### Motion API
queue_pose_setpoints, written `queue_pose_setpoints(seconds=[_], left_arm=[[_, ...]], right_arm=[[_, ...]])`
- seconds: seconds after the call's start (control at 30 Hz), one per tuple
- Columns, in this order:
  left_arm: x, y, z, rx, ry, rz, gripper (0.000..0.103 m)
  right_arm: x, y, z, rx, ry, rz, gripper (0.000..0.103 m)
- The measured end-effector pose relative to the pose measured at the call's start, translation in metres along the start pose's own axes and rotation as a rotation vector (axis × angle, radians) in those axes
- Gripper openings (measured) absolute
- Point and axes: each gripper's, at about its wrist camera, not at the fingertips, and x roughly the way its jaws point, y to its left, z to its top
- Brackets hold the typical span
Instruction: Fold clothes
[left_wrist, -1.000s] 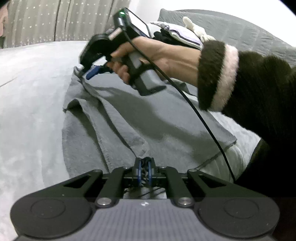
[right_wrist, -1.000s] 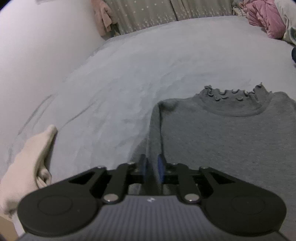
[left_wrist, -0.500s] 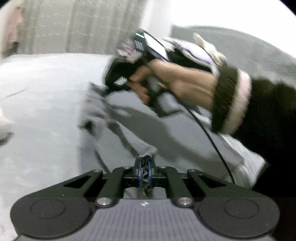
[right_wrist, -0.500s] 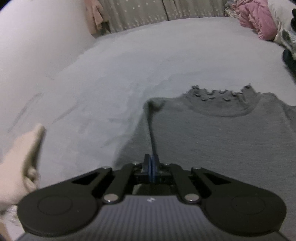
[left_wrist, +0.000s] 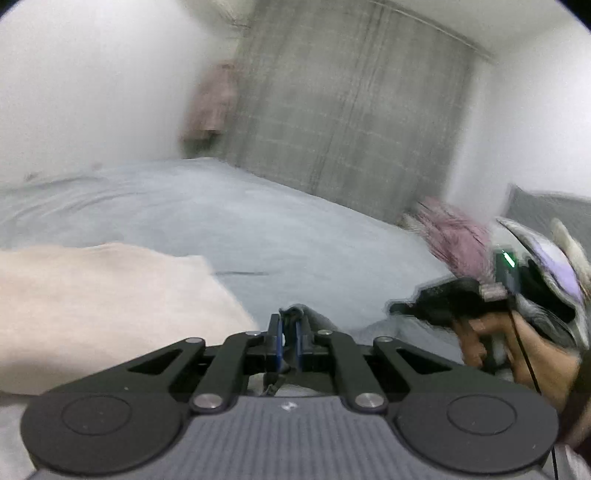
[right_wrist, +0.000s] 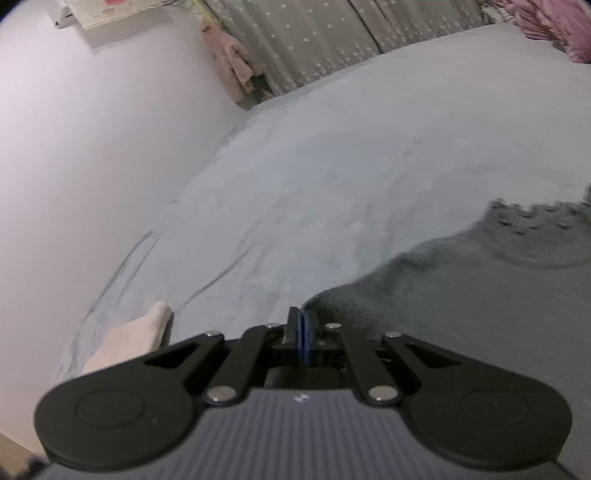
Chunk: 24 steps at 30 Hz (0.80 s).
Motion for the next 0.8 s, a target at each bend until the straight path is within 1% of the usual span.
queue_pose_setpoints(seconds=[0.07, 0.13, 0.17, 0.2, 0.23, 0.3, 0.33, 0.37, 0.4, 0.43, 0.47, 0.53, 0.6, 0.63, 0.7, 0.73, 0.77, 0.8], left_arm=[[0.006, 0.009, 0.005, -0.021, -0.003, 0.042, 0.005], [0.019, 0.022, 0.01, -0.071, -0.007, 0.082, 0.006], [0.022, 0.024, 0.011, -0.081, -0.004, 0.087, 0.007], [0.029, 0.031, 0.011, -0.11, 0.021, 0.095, 0.009], [0.036, 0.036, 0.009, -0.13, 0.049, 0.112, 0.011], [0.047, 0.045, 0.005, -0.16, 0.099, 0.153, 0.013], [0.051, 0.051, 0.003, -0.176, 0.122, 0.178, 0.018], [0.052, 0.059, 0.002, -0.205, 0.131, 0.181, 0.023], [0.049, 0.068, 0.003, -0.256, 0.129, 0.153, 0.026], [0.046, 0.072, 0.004, -0.283, 0.126, 0.134, 0.034], [0.044, 0.076, 0.005, -0.304, 0.122, 0.111, 0.042], [0.039, 0.079, 0.003, -0.333, 0.119, 0.072, 0.048], [0.044, 0.081, 0.001, -0.354, 0.131, 0.053, 0.048], [0.05, 0.079, 0.002, -0.347, 0.131, 0.052, 0.048], [0.064, 0.074, 0.005, -0.311, 0.121, 0.063, 0.042], [0.068, 0.073, 0.006, -0.299, 0.116, 0.07, 0.025], [0.075, 0.074, 0.004, -0.3, 0.106, 0.073, 0.003], [0.078, 0.076, 0.003, -0.311, 0.097, 0.072, 0.004]], right_arm=[[0.012, 0.006, -0.003, -0.027, -0.004, 0.005, 0.001], [0.03, 0.013, -0.006, -0.068, -0.004, -0.005, 0.002], [0.039, 0.016, -0.009, -0.087, -0.002, -0.015, 0.002], [0.047, 0.016, -0.011, -0.098, 0.002, -0.025, 0.004], [0.053, 0.014, -0.012, -0.101, 0.008, -0.034, 0.011], [0.062, 0.007, -0.015, -0.091, 0.016, -0.041, 0.015], [0.061, 0.001, -0.014, -0.057, 0.004, -0.025, 0.024], [0.058, -0.005, -0.012, -0.014, -0.013, -0.002, 0.031], [0.055, -0.011, -0.01, 0.029, -0.03, 0.02, 0.045], [0.05, -0.014, -0.008, 0.055, -0.047, 0.035, 0.051], [0.038, -0.02, -0.002, 0.093, -0.084, 0.06, 0.051], [0.021, -0.032, 0.007, 0.136, -0.123, 0.065, 0.053], [0.007, -0.042, 0.014, 0.164, -0.147, 0.055, 0.055], [0.002, -0.047, 0.015, 0.174, -0.153, 0.044, 0.056], [-0.009, -0.059, 0.014, 0.191, -0.145, 0.013, 0.056], [-0.011, -0.062, 0.013, 0.191, -0.138, 0.003, 0.056], [-0.014, -0.064, 0.01, 0.186, -0.13, -0.013, 0.056], [-0.017, -0.065, 0.006, 0.179, -0.12, -0.027, 0.056]])
